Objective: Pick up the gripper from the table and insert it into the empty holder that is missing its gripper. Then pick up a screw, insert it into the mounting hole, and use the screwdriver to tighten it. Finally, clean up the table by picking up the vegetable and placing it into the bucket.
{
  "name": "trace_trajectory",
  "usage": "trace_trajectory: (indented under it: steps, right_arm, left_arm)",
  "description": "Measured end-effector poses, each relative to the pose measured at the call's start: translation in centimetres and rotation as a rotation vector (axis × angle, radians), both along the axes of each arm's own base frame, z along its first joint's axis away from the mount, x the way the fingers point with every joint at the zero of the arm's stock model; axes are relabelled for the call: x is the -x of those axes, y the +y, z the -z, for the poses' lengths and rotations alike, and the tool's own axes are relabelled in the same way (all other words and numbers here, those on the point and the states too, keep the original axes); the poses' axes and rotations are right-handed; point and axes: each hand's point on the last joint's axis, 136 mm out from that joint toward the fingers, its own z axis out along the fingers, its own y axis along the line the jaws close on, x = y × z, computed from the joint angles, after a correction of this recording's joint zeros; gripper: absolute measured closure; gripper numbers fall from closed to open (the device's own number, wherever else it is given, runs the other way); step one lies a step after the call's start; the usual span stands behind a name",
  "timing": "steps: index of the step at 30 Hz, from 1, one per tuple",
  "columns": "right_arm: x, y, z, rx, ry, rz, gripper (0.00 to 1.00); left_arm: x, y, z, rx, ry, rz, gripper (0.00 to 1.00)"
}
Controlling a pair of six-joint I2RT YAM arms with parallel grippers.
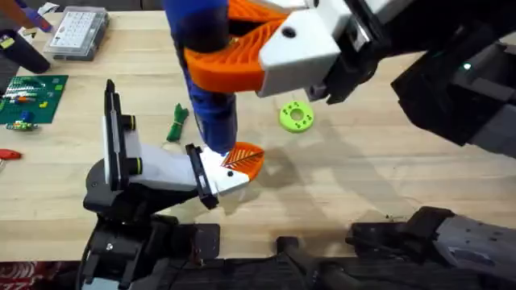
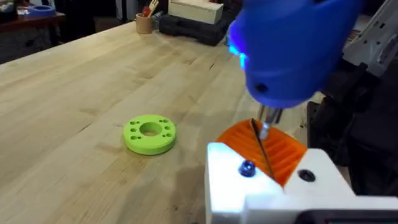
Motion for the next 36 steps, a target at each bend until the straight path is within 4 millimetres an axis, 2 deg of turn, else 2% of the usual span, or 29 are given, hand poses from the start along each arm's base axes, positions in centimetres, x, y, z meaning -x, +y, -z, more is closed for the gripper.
trace_trajectory:
  steps: [5, 15, 23, 36]
  right_arm:
    - [0.0, 0.1, 0.6, 0.019, -0.011, -0.006, 0.954]
    - [0.3, 0.2, 0.6, 0.001, -0.068, -0.006, 0.955]
    - [0.8, 1.2, 1.5, 0.013, -0.068, -0.040, 0.955]
    - [0.5, 1.1, 1.5, 0.005, -0.079, -0.031, 0.953]
  left_arm:
    - [0.0, 0.0, 0.0, 0.000, 0.000, 0.000, 0.986]
    - [0.0, 0.0, 0.0, 0.000, 0.000, 0.000, 0.986]
    - [0.0, 0.0, 0.0, 0.000, 0.000, 0.000, 0.986]
    - [0.0, 0.0, 0.0, 0.000, 0.000, 0.000, 0.986]
